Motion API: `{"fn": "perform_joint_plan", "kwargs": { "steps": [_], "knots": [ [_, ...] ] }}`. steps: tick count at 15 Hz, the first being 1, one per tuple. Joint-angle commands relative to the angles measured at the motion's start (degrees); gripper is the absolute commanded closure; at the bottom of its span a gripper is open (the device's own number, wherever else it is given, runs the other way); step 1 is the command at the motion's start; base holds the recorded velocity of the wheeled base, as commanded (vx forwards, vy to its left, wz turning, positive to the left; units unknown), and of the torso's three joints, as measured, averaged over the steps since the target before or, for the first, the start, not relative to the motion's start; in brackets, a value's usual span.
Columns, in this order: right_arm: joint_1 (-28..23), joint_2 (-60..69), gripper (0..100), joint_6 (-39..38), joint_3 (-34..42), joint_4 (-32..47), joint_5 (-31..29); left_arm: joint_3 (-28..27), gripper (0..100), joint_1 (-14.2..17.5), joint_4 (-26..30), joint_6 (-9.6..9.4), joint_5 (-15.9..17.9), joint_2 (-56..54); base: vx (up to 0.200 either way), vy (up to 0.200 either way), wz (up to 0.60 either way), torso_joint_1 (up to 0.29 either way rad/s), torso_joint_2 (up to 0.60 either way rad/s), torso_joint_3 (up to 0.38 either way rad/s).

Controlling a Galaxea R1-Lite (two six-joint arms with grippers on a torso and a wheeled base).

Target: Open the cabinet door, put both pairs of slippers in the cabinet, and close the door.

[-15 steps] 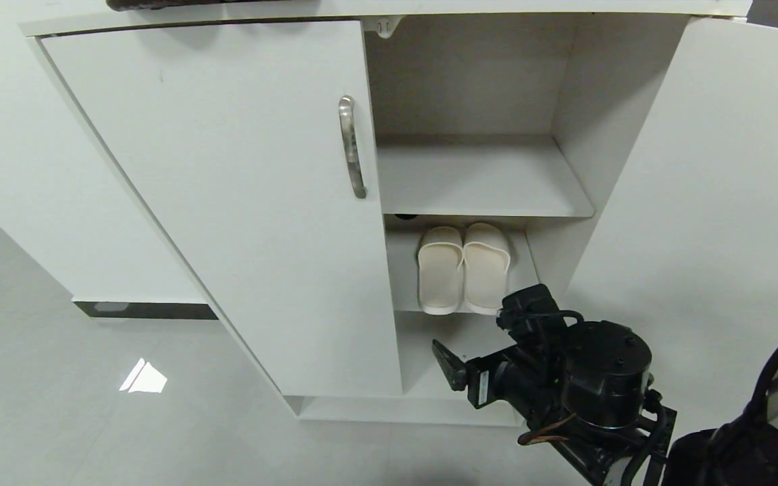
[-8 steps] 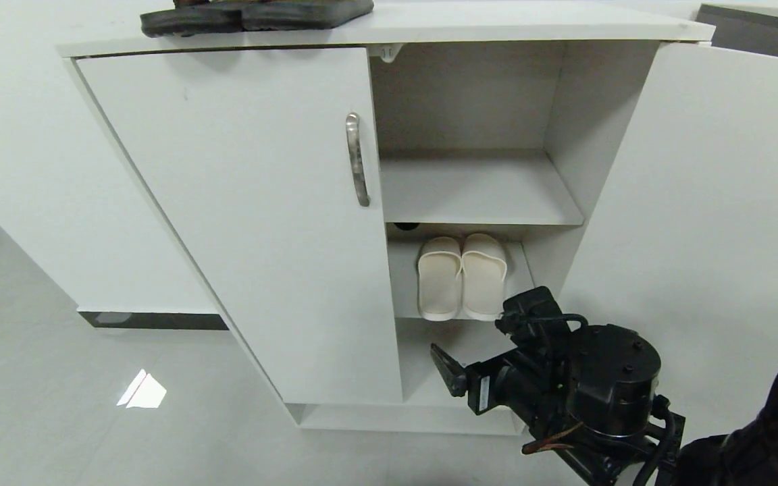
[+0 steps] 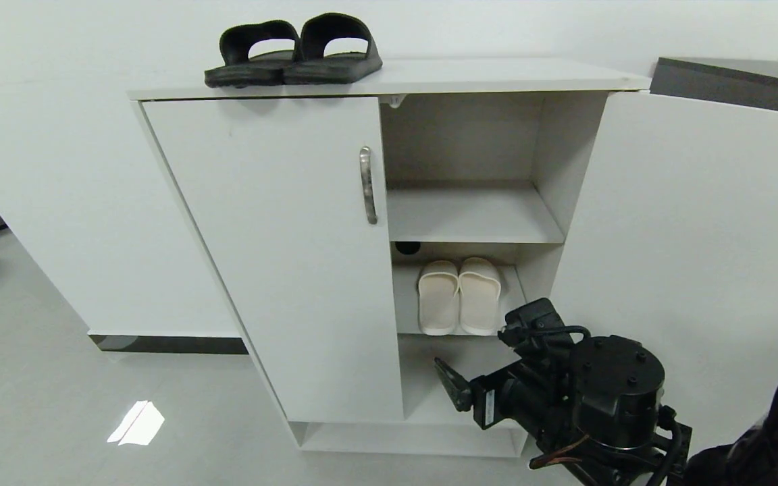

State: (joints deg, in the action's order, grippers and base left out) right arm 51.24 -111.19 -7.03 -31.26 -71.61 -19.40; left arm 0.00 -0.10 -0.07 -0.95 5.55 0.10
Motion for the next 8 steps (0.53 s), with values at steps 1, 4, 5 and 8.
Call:
{"fn": "perform_joint_plan", "kwargs": {
  "steps": [1,4,5,8],
  "knots": [
    [0.0,-0.17,0,-0.09,0.23,-0.02,0.06,0.0,100,0.01,-0.01,0.07,-0.1,0.08,0.0,0.0,0.0,0.002,0.0,0.212],
    [0.0,-0.17,0,-0.09,0.41,-1.87,0.24,0.0,100,0.01,-0.01,-0.28,-0.01,0.08,0.0,0.0,0.0,0.001,0.0,0.201],
    [0.0,-0.25,0,0.0,1.02,-2.66,0.24,0.0,100,0.01,-0.01,-0.63,0.17,0.08,0.0,0.0,0.0,0.002,0.0,0.119],
    [0.0,-0.25,0,-0.09,2.25,-3.01,3.31,0.0,100,0.01,-0.01,-2.3,0.25,0.08,0.0,0.0,0.0,0.001,0.0,0.017]
  ]
}}
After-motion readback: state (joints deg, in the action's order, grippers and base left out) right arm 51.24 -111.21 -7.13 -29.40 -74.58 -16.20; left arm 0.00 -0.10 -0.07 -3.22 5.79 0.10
